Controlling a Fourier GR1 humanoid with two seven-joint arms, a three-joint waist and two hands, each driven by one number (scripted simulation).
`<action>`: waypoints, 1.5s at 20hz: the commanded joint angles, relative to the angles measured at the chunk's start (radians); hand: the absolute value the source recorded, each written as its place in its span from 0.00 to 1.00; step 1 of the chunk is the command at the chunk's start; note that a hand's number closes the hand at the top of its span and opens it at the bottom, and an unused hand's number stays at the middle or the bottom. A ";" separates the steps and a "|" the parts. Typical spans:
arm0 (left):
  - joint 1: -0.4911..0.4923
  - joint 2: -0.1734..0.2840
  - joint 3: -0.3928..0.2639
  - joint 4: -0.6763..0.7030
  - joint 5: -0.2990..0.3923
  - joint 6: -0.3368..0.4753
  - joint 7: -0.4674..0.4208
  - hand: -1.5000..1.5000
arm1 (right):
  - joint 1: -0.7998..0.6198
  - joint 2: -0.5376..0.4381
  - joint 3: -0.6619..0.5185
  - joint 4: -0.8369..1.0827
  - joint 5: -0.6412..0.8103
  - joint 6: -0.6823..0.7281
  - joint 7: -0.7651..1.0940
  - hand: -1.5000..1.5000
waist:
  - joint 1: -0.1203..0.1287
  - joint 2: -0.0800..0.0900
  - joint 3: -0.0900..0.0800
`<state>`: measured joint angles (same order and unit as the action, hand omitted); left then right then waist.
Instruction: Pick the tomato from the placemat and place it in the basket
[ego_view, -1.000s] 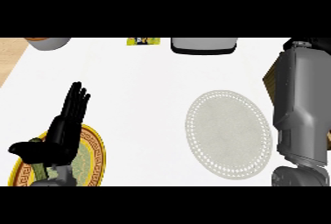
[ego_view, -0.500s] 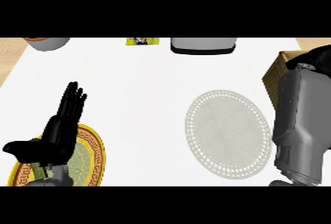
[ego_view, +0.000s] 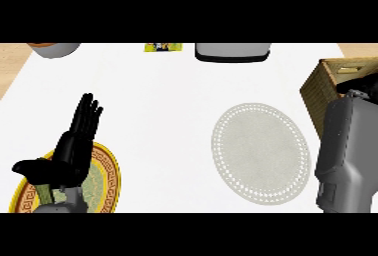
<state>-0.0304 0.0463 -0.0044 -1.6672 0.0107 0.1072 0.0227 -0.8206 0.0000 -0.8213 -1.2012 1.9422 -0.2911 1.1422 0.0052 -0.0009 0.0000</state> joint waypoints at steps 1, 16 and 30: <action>-0.005 -0.007 -0.002 0.045 -0.006 -0.006 -0.047 0.50 | 0.041 0.000 0.059 0.016 -0.068 -0.050 0.180 0.00 | 0.004 0.001 0.000; 0.034 0.042 0.039 -0.009 0.033 -0.050 -0.020 0.50 | 0.100 0.000 0.159 -0.227 0.117 -0.108 0.121 0.00 | 0.001 -0.001 -0.001; 0.011 0.012 0.015 -0.006 0.008 -0.011 0.006 0.50 | 0.194 0.000 0.359 -0.728 0.259 0.133 0.224 0.00 | -0.007 -0.008 -0.002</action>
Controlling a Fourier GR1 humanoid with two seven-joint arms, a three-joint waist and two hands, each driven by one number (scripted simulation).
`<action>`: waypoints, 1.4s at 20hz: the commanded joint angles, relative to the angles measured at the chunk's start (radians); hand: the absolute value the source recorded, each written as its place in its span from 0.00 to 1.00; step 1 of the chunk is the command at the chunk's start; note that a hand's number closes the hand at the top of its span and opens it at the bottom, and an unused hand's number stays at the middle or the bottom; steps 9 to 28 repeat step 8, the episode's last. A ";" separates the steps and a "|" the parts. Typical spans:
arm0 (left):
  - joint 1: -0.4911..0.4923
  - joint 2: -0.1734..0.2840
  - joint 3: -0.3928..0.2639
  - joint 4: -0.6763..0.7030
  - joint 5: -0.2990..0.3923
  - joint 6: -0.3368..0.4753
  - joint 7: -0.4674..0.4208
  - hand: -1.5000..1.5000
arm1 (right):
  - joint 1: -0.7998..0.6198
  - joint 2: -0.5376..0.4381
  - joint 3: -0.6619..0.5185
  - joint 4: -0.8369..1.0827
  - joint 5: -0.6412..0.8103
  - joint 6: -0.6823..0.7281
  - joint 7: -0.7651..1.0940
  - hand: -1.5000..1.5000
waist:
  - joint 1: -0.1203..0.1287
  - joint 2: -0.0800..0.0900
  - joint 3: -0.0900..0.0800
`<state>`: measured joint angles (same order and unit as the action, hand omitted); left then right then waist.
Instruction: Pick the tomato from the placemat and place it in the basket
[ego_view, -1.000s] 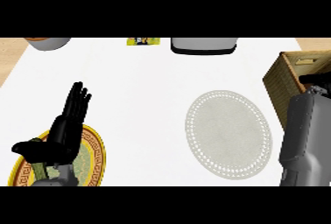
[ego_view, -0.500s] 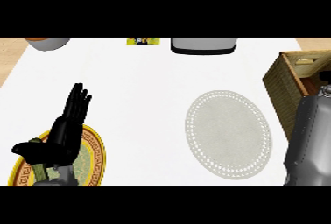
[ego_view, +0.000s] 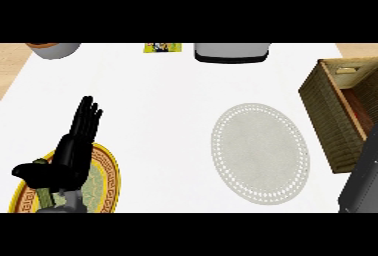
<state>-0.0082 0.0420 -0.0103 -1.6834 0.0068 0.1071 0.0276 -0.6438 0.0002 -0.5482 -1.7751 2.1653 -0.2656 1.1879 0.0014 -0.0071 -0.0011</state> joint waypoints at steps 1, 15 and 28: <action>0.017 -0.003 0.000 0.036 -0.008 -0.004 -0.050 0.50 | 0.068 0.000 0.142 -0.186 0.000 0.106 0.194 0.00 | 0.001 0.001 0.000; -0.079 -0.001 0.014 0.045 -0.017 0.021 0.010 0.50 | 0.158 0.000 0.363 -0.450 -0.015 0.301 0.166 0.00 | -0.008 0.003 0.000; -0.079 -0.001 0.014 0.045 -0.017 0.021 0.010 0.50 | 0.158 0.000 0.363 -0.450 -0.015 0.301 0.166 0.00 | -0.008 0.003 0.000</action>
